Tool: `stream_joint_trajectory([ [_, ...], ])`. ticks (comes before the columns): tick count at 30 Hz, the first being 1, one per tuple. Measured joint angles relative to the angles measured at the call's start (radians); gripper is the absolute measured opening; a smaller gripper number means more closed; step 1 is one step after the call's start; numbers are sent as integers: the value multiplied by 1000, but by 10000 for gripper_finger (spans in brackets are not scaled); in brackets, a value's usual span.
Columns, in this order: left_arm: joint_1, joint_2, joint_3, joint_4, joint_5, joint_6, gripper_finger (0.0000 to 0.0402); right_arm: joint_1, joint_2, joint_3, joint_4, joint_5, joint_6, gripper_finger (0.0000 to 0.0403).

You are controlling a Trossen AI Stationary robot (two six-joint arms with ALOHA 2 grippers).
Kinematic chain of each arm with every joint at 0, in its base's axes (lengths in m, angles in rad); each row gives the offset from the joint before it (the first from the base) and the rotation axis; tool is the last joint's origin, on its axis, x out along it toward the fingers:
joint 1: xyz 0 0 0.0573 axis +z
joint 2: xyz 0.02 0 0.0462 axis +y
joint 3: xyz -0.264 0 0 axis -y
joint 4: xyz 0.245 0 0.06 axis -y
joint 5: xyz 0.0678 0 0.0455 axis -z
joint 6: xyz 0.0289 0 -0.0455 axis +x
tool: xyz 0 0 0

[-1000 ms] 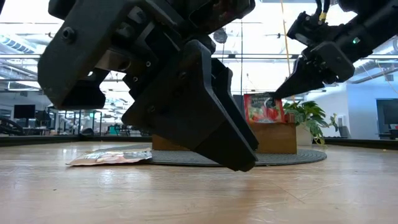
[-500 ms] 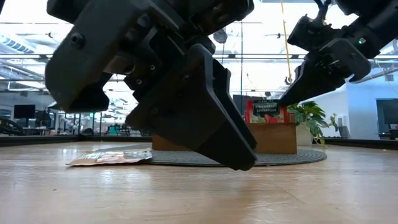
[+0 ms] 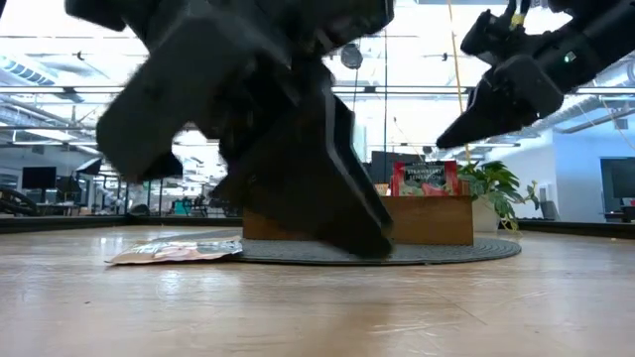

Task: Pick & Place Tea
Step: Put the red tea bag into the right compartment of the wooden organizer, then put the gold tea bag into the left compartment of the wooden organizer

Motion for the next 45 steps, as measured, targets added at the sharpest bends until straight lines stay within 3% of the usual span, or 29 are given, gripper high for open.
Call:
stream_joint_trajectory([
  [4,-14,-63,0,-32,-57,-70,225,41,-56,0,25,6,-27,163],
  [8,-43,-120,3,-80,-87,-95,225,103,-52,0,106,-29,-87,135],
  [12,-81,-124,3,-150,-112,-111,225,120,2,1,161,-132,-105,81],
  [16,-112,-126,2,-257,-178,-181,225,115,64,1,175,-157,-138,11],
  [23,-154,-156,0,-391,-271,-320,225,34,132,0,196,-181,-173,4],
  [34,-173,-158,1,-416,-272,-450,225,-118,132,0,153,-201,-132,1],
  [40,-185,-158,1,-424,-272,-496,225,-93,100,0,203,-142,-191,1],
  [45,-197,-158,1,-436,-272,-525,225,15,45,0,380,-133,-308,1],
])
